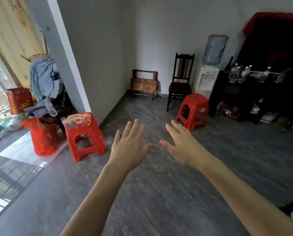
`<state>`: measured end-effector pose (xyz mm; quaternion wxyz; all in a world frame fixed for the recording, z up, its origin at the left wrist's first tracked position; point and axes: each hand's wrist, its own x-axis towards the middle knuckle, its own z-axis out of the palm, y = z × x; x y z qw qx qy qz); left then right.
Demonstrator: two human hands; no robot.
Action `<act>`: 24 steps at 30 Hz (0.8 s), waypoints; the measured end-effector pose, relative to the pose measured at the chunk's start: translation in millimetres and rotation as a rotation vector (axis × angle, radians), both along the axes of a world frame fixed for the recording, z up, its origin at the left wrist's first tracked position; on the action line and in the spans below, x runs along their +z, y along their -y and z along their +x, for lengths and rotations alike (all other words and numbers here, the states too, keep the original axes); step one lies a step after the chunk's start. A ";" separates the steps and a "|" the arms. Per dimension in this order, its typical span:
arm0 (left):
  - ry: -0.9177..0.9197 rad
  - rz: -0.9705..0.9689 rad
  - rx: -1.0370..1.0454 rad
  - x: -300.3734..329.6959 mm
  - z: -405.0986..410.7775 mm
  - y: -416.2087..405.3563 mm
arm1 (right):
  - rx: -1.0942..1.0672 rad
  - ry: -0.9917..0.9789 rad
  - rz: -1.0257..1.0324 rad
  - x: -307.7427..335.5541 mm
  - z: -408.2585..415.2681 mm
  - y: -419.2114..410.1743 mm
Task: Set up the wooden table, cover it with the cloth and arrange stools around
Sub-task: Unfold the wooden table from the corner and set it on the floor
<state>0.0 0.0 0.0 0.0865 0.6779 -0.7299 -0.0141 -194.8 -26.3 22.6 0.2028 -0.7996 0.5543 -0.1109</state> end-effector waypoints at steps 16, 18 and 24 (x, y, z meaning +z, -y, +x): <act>-0.044 0.044 -0.041 -17.0 24.4 133.3 | 0.025 0.005 0.022 -7.4 24.3 137.2; -0.025 0.050 -0.044 -16.3 19.0 161.3 | 0.018 -0.015 -0.002 -7.9 18.0 164.1; 0.018 0.088 -0.073 -4.5 -8.6 259.4 | 0.006 -0.093 -0.042 -1.4 -13.5 258.7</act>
